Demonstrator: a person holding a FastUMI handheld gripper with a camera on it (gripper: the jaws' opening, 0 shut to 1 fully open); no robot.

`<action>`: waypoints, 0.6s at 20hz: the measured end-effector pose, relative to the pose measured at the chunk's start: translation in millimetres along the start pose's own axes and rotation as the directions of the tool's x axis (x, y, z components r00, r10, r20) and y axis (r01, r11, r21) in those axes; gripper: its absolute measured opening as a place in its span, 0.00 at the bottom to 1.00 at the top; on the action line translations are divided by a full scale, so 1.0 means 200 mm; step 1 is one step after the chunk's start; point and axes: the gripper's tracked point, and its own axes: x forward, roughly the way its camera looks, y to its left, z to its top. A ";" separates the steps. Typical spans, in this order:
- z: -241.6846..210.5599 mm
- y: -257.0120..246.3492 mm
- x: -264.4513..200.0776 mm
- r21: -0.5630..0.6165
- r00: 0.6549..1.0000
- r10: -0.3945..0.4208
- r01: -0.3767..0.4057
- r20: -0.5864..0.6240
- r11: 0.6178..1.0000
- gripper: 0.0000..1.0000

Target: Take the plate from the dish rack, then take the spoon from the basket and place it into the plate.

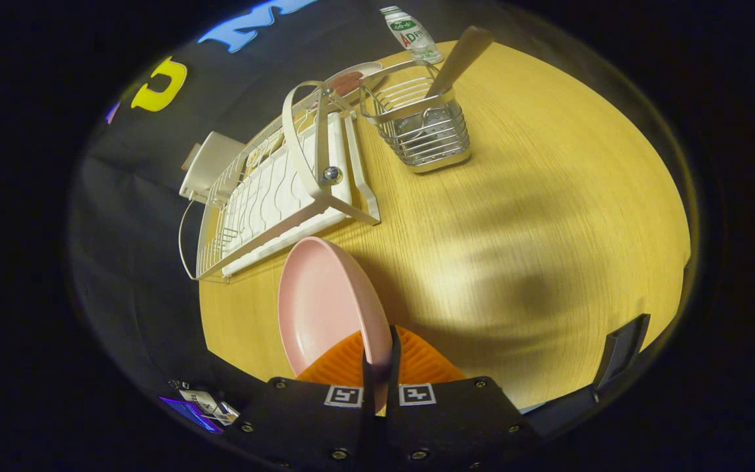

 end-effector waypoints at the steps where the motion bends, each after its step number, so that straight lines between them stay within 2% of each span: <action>1: 0.01 -0.01 0.03 0.017 1.000 0.017 -0.017 0.001 1.000 0.09; 4: 0.06 -0.03 0.00 0.034 0.998 0.045 -0.047 0.035 0.998 0.13; 6: 0.11 -0.07 -0.06 0.001 0.997 0.036 -0.036 0.069 0.999 0.25; 7: 0.13 -0.09 -0.08 -0.013 0.996 0.029 -0.028 0.079 1.000 0.38; 10: 0.22 -0.15 -0.22 -0.075 0.981 -0.011 0.026 0.195 0.997 0.38; 12: 0.32 -0.20 -0.35 -0.156 0.941 -0.070 0.128 0.332 0.979 0.38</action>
